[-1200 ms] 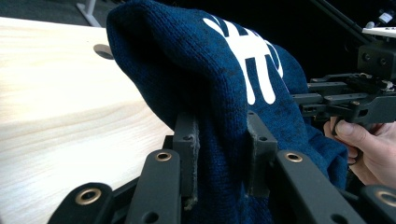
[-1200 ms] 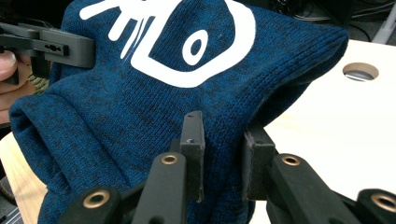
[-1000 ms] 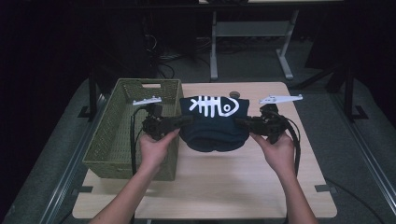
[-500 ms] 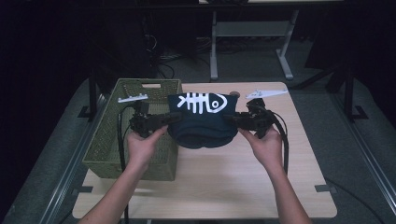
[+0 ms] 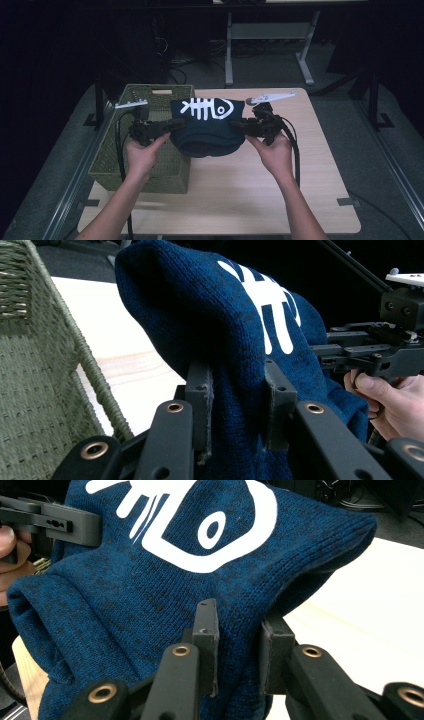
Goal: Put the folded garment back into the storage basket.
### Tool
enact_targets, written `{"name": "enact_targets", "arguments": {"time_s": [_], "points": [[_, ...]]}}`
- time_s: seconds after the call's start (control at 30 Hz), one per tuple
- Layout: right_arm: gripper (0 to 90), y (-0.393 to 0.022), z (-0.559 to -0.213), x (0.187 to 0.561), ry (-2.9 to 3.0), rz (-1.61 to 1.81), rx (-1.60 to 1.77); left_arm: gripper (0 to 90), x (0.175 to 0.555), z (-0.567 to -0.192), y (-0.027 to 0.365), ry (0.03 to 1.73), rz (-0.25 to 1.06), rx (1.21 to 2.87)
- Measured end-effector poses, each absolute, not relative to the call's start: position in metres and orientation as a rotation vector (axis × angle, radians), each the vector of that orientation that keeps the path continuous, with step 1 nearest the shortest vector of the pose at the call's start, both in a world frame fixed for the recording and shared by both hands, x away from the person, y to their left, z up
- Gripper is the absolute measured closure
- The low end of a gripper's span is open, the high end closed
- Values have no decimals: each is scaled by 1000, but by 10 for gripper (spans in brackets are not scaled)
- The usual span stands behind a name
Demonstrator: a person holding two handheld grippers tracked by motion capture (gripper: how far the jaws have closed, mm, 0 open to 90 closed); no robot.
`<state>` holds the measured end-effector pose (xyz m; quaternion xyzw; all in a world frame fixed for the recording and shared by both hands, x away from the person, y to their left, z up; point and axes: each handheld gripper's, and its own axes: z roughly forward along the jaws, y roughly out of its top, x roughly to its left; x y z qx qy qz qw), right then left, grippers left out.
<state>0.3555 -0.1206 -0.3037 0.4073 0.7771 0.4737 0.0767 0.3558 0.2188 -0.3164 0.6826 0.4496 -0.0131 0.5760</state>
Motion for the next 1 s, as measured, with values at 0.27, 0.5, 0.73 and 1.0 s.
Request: {"name": "enact_targets", "arguments": {"time_s": [0.27,0.5,0.73,1.0], "points": [[740,-111,-304,358,2345,1418,1211,713,354,-315,228,1063,-22,1595],[740,-102,-302,360,2361,1409,1186,712,353,-315,237,1077,-20,1584],[740,-91,-301,363,2376,1405,1175,712,353,-314,247,1092,-7,1577],[740,-77,-301,368,2381,1418,1160,712,352,-312,258,1109,16,1567]]}}
